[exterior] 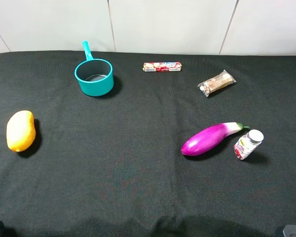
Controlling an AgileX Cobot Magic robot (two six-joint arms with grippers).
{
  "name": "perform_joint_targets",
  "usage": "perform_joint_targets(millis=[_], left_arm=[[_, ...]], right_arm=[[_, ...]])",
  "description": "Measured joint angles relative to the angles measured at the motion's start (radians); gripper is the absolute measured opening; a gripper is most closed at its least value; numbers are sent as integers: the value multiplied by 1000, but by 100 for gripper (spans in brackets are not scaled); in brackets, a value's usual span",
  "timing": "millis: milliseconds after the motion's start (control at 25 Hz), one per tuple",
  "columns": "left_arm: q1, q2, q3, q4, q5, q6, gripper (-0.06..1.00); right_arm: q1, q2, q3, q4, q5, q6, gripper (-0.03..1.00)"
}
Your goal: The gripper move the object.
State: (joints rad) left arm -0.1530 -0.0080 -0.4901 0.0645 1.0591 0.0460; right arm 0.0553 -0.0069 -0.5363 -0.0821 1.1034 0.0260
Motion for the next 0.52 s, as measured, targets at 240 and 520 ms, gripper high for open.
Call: perform_joint_targets(millis=[240,520], left_arm=[[0,0,0,0,0,0,99],[0,0,0,0,0,0,99]], right_arm=[[0,0,0,0,0,-1,69],[0,0,0,0,0,-1,69]])
